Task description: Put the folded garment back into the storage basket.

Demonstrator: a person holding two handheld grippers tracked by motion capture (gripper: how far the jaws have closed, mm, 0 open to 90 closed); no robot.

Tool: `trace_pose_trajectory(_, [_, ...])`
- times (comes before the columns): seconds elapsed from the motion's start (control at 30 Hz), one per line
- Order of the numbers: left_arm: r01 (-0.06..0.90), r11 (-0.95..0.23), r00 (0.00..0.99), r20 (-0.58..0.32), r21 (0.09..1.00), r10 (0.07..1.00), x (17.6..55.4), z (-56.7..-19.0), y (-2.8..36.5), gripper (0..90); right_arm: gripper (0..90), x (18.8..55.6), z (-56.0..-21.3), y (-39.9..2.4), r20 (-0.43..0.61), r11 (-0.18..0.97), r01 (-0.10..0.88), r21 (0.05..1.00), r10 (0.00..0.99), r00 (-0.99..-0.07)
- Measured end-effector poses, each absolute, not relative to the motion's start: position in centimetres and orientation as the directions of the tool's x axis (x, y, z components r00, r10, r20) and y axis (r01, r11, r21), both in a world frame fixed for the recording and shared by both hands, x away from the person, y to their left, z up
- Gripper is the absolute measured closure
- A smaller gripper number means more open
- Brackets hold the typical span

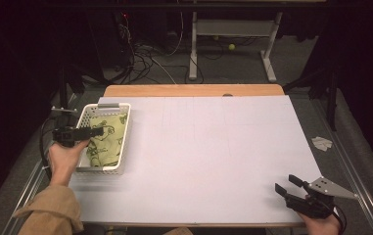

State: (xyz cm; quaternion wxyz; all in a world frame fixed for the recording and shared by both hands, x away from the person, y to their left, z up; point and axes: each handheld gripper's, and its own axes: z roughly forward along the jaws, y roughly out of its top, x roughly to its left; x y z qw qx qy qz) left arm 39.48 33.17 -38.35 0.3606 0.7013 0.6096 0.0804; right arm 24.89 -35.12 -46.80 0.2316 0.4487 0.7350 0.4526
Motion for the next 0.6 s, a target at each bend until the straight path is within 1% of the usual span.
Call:
trace_pose_trajectory(0.1, [0.793, 0.0, 0.25, -0.326, 0.609, 0.912, 39.3, -38.2, 33.1, 35.3, 36.1, 24.9, -46.8, -35.1, 0.067, 0.188, 0.452, 0.872, 0.869, -0.49])
trace_pose_trajectory(0.33, [0.776, -0.012, 0.273, -0.319, 0.63, 0.908, 38.4, -37.7, 32.6, 35.3, 36.1, 24.9, -46.8, -35.2, 0.067, 0.186, 0.448, 0.874, 0.869, -0.491])
trace_pose_trajectory(0.6, [0.767, -0.031, 0.298, -0.313, 0.641, 0.902, 38.0, -38.1, 32.2, 33.3, 36.1, 24.9, -46.8, -35.2, 0.069, 0.185, 0.451, 0.873, 0.869, -0.49])
